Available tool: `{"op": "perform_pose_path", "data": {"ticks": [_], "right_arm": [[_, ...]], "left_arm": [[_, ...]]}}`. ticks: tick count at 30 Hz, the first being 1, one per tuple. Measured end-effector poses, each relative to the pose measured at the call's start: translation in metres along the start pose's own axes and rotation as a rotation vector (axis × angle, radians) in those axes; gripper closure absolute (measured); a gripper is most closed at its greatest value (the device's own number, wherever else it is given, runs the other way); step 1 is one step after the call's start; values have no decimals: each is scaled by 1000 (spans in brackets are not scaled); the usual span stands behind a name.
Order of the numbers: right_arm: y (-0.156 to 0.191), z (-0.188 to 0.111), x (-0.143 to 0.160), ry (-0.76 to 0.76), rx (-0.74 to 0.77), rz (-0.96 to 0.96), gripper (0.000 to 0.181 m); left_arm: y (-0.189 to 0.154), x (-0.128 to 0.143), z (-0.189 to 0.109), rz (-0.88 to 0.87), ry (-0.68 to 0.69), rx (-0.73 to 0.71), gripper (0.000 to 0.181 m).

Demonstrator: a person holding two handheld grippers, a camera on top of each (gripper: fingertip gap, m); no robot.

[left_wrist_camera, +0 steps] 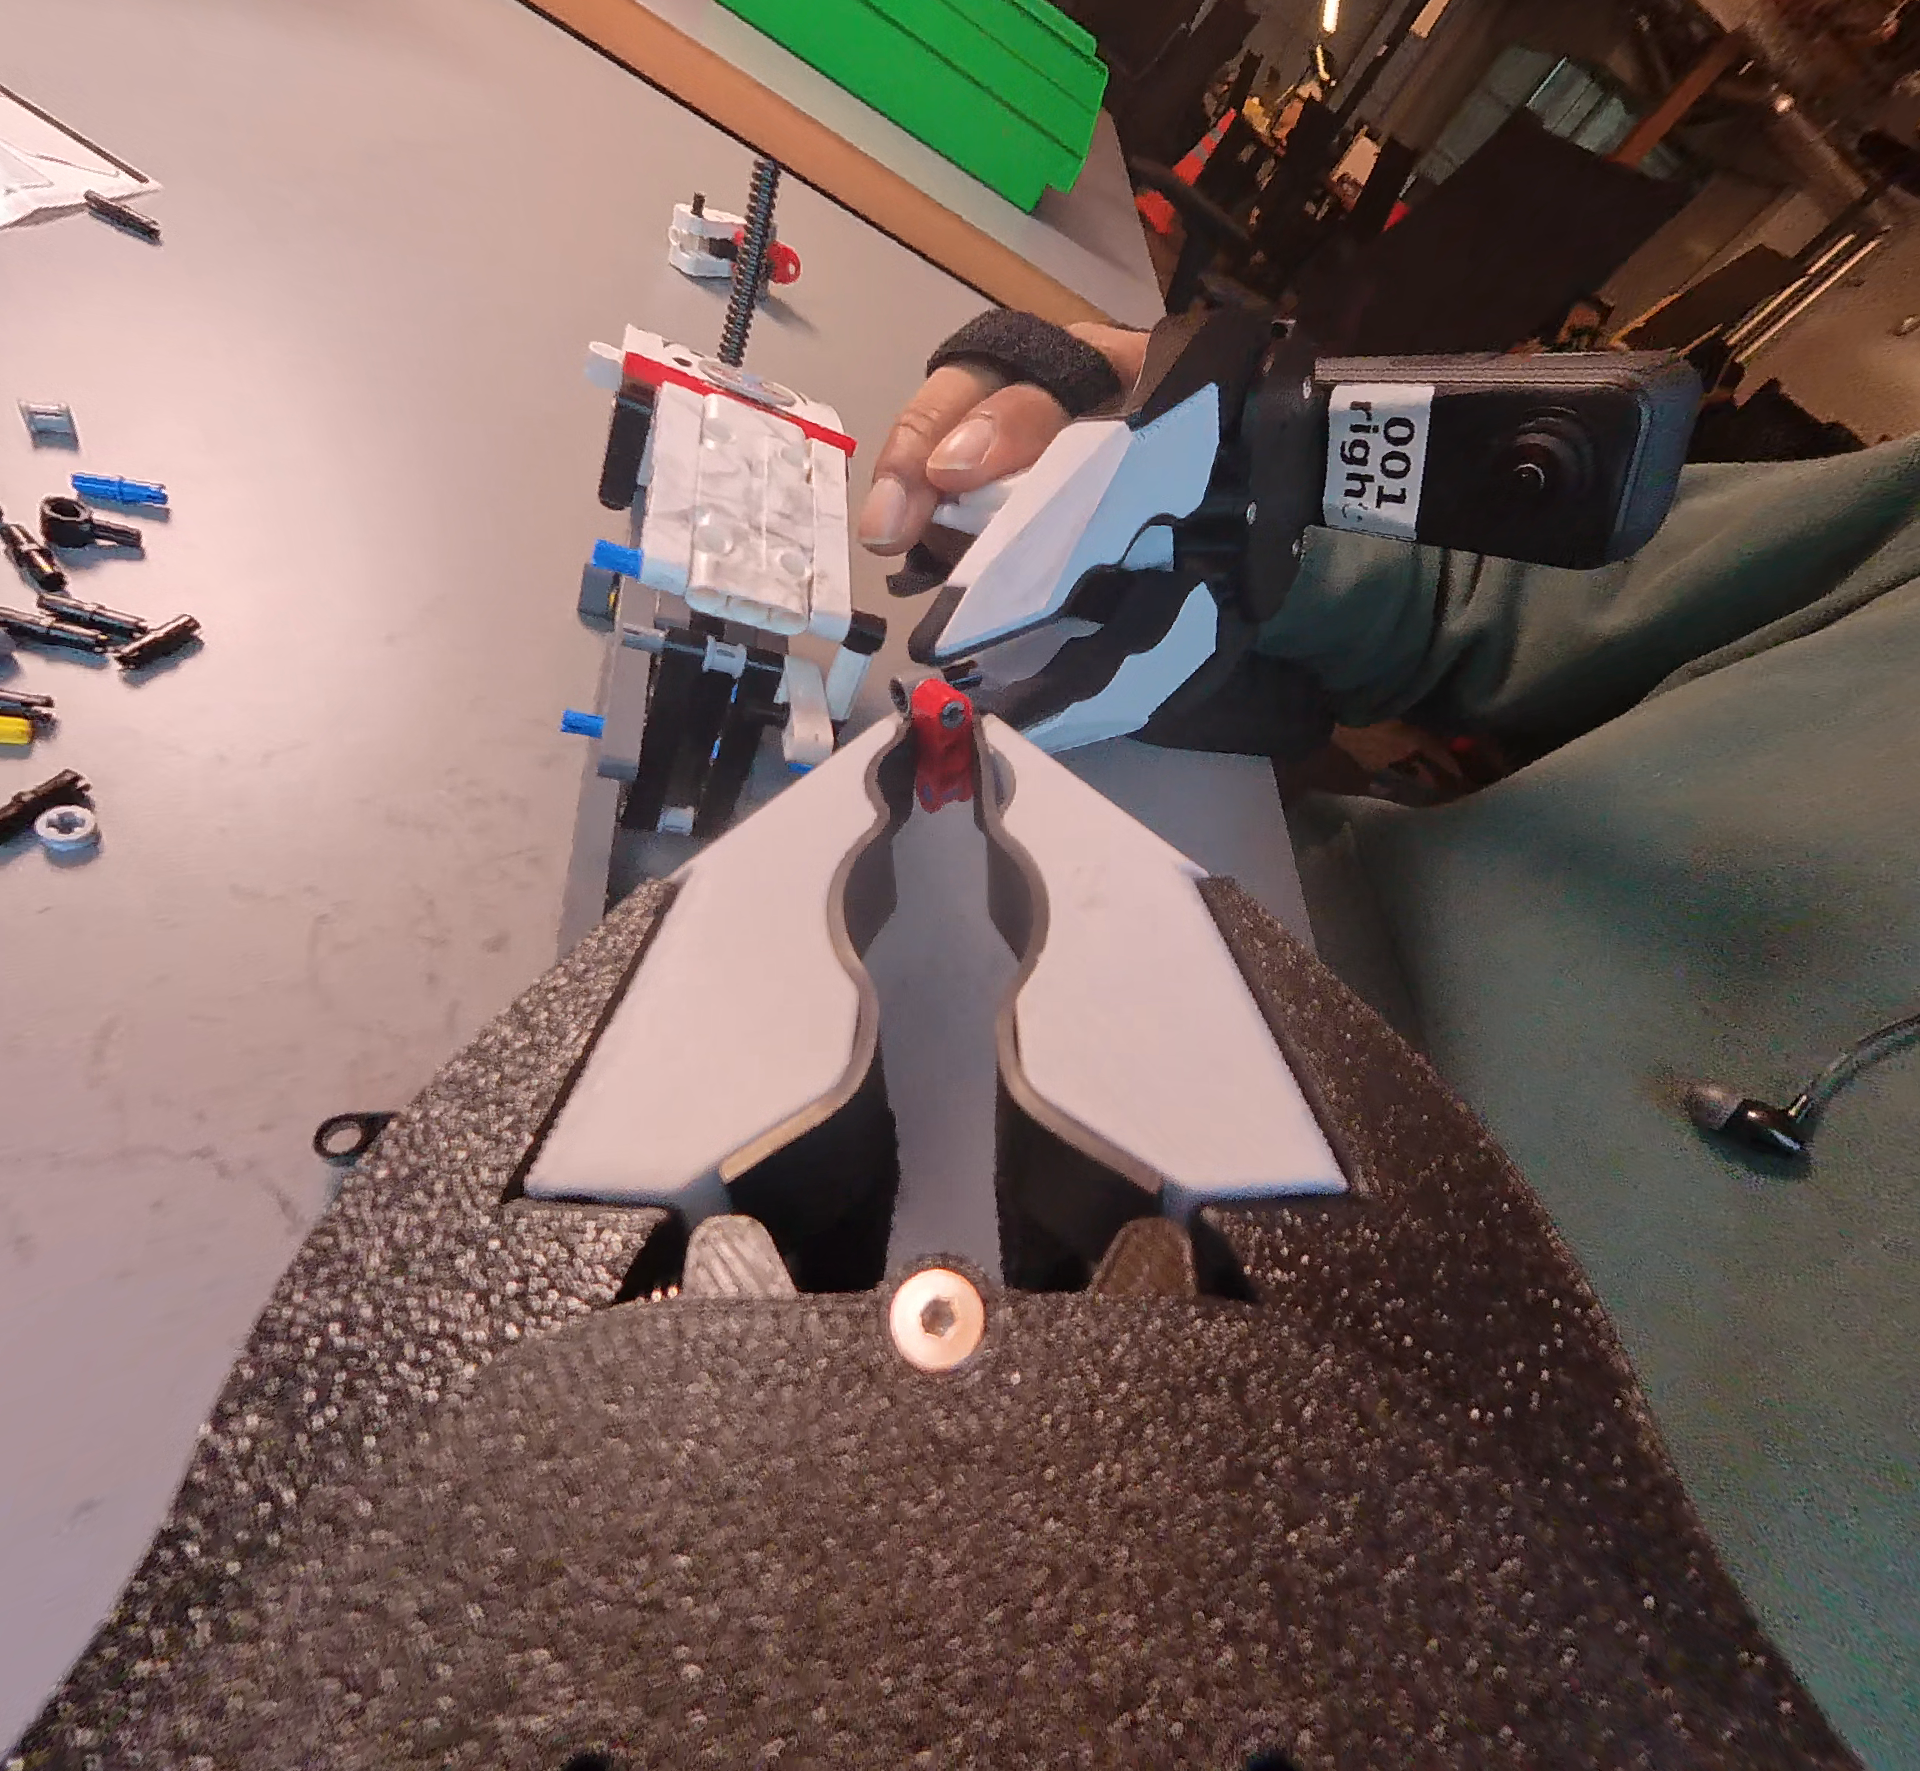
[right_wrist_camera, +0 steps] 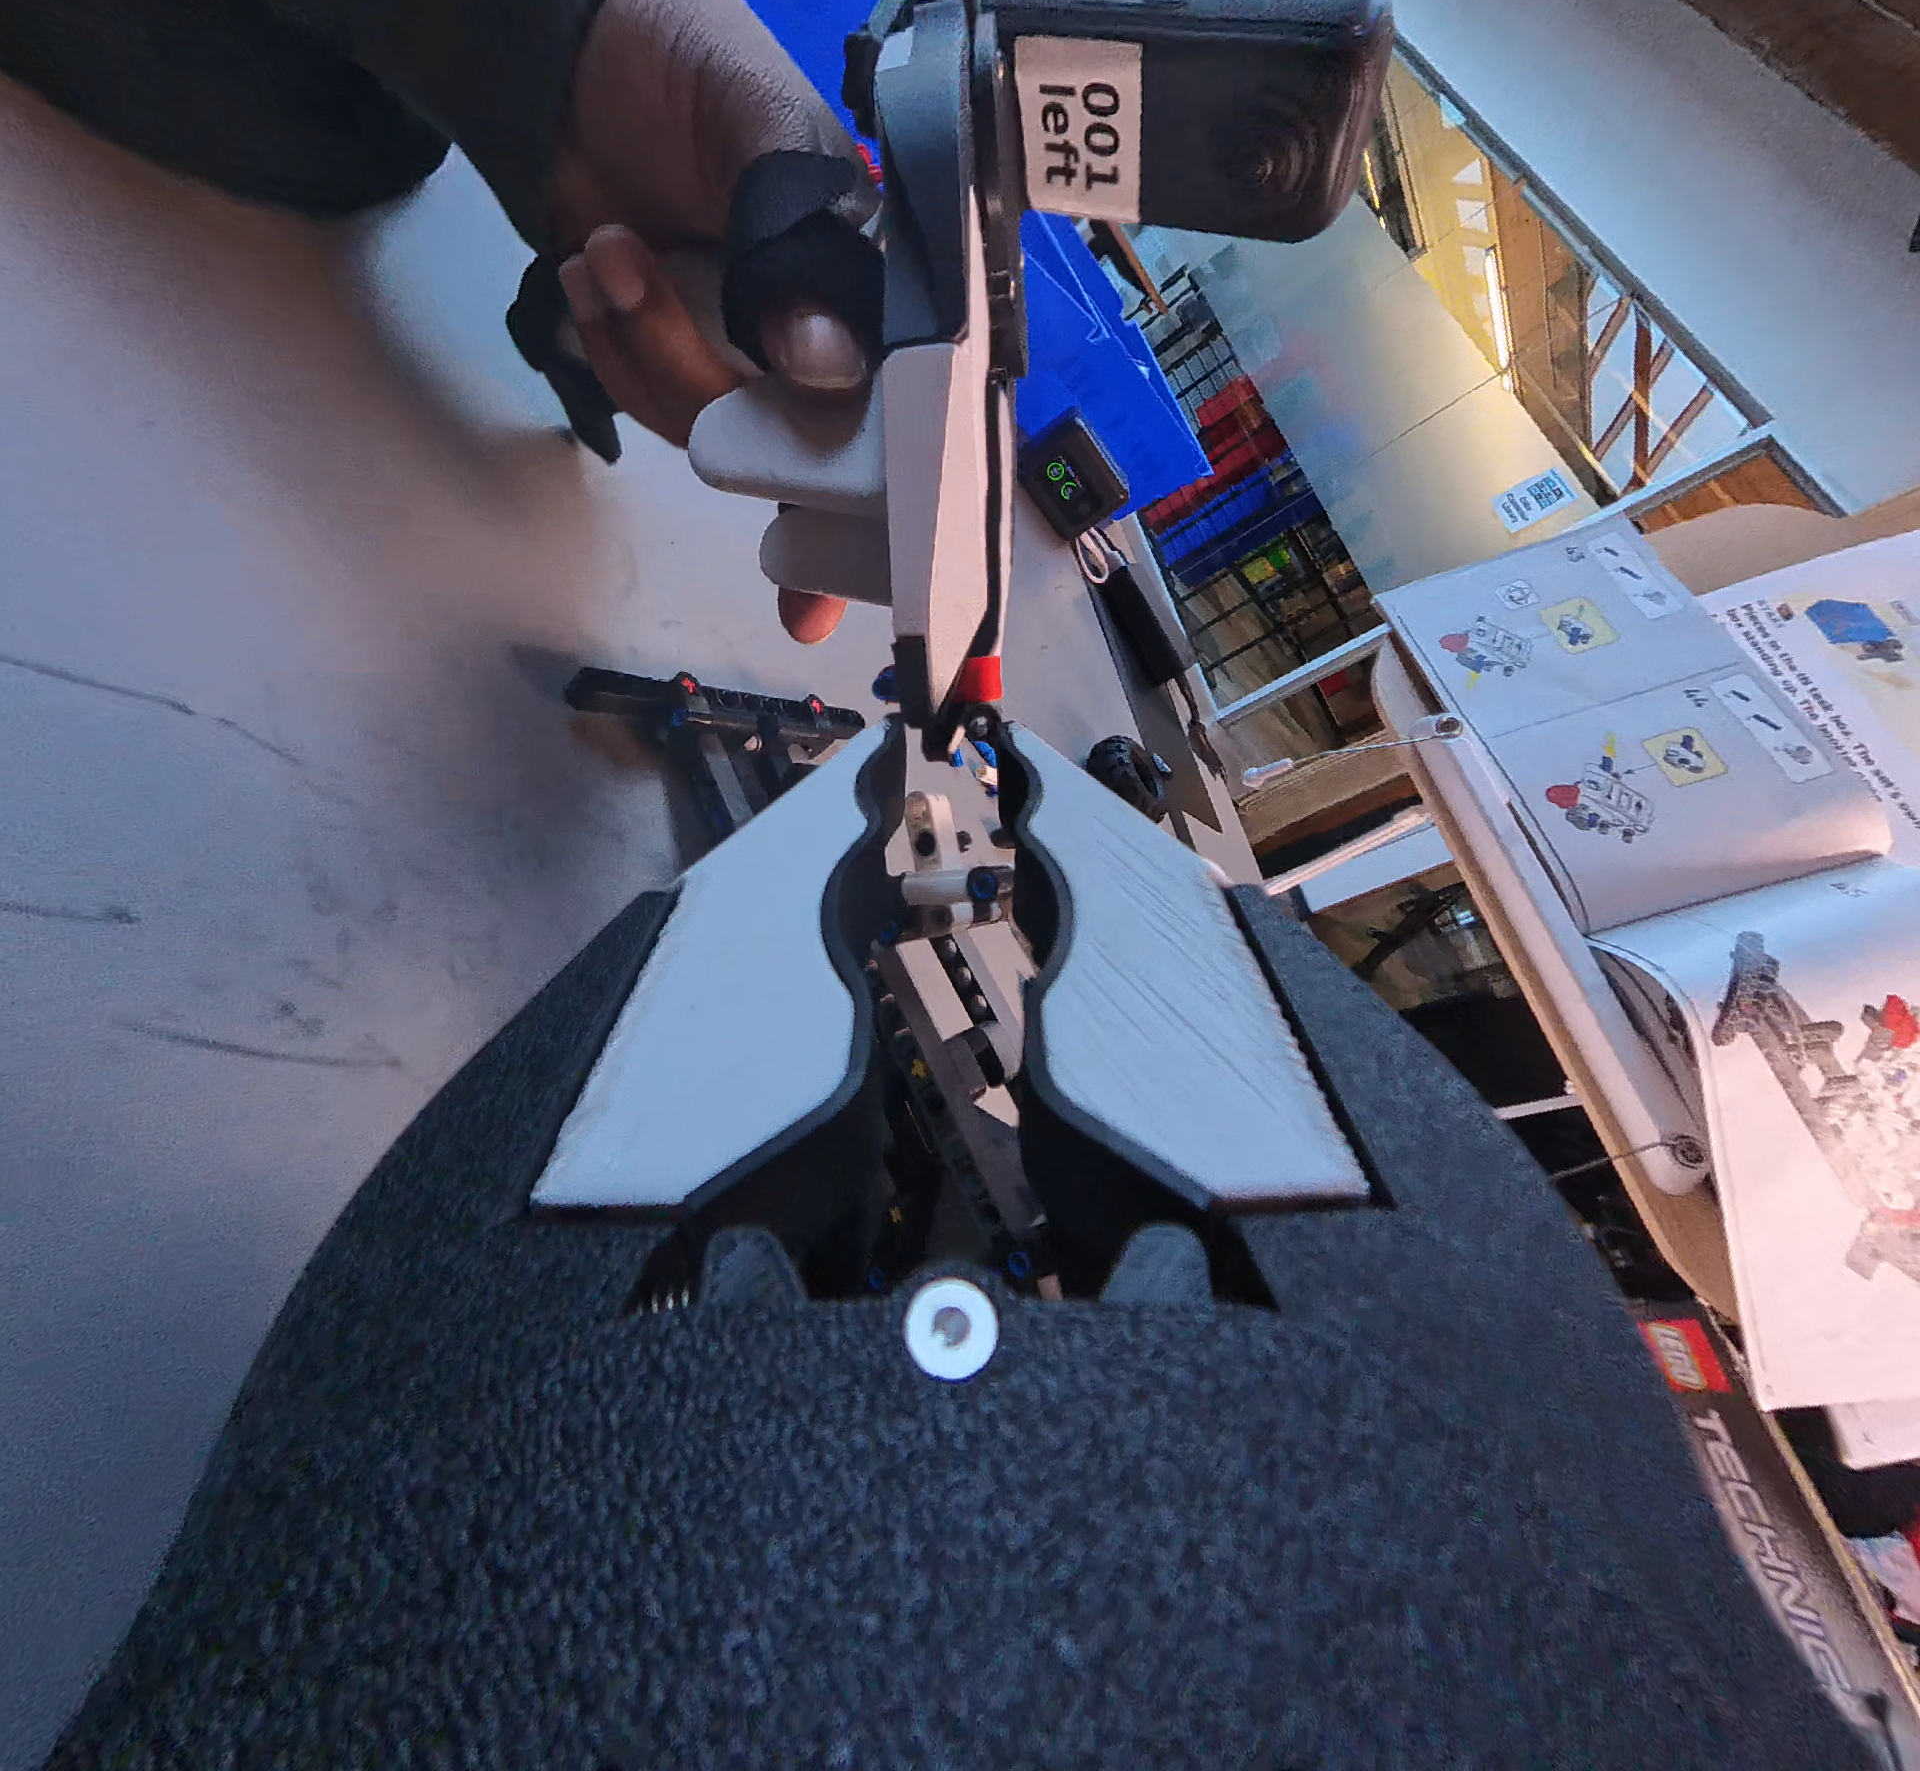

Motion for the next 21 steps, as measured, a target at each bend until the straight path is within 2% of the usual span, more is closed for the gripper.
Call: {"op": "perform_pose_path", "data": {"ticks": [10,12,15,21], "right_arm": [[11,6,5,56,-39,-118,167],[11,5,6,75,-35,-168,177],[13,5,8,101,-41,-203,177],[12,9,7,106,-13,-208,178]], "left_arm": [[5,12,1,-16,79,-18,171],[5,14,2,-16,102,-29,171],[7,16,4,-36,121,-28,172],[9,15,2,-86,109,-22,172]]}}
Point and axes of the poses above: each gripper's, where its closed fingertips meet, z out along the fingers, x out of its underside, y = z × x across the jaws, the point moved 4 cm from there along -z, back along the fingers, and after that the axes turned 6 degrees about -x, right-handed, at the moved point
